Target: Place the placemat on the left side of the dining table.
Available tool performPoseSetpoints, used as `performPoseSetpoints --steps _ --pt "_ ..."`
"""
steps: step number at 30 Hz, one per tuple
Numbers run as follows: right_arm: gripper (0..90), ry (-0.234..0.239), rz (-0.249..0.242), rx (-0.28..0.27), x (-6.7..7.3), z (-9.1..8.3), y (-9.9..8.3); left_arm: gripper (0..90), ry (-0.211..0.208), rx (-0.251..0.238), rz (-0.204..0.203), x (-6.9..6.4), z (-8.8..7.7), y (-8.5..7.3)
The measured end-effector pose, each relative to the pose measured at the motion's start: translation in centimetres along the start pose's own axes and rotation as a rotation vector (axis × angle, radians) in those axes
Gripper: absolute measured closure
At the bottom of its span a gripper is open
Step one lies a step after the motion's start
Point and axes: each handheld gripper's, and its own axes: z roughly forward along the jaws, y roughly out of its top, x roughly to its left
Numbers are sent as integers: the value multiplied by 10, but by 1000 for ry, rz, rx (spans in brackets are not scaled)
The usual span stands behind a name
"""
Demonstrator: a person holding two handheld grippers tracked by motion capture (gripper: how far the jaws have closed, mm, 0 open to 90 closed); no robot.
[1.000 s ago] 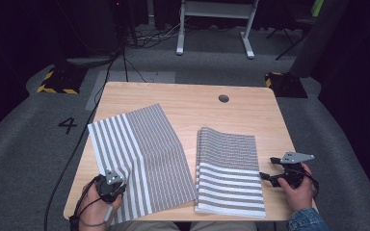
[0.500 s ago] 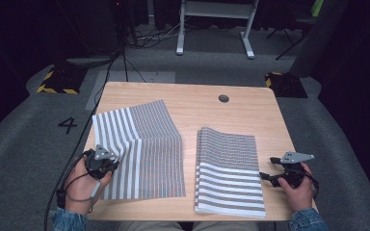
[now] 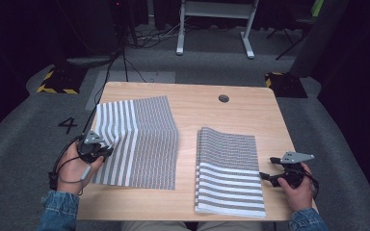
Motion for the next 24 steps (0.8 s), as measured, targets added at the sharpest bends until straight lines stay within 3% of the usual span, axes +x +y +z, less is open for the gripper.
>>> performPoseSetpoints --steps 1,2,3,4,5,7,8,10,15,18,24 --pt "152 0 0 0 0 0 0 761 6 -13 -24 3 2 -1" --pt "152 0 0 0 0 0 0 683 34 -44 -102 12 3 -5" --pt "152 0 0 0 0 0 0 581 34 -44 -102 12 3 -5" --pt "152 -1 0 0 0 0 0 467 74 -50 -160 15 3 -7" --pt "152 -1 2 0 0 0 0 428 120 -49 -186 17 2 -9" --pt "152 -2 3 1 0 0 0 365 224 -33 -182 18 0 -12" --pt "152 -2 2 0 0 0 0 345 256 -19 -171 16 0 -13" --pt "152 -2 3 1 0 0 0 339 275 -5 -173 11 0 -13" --pt "152 -4 4 1 1 0 0 321 181 -29 -131 -23 12 -9" --pt "152 -4 4 1 1 0 0 313 93 -36 -74 -57 24 -5" --pt "152 -4 4 1 1 0 0 296 -41 -43 9 -118 51 0"
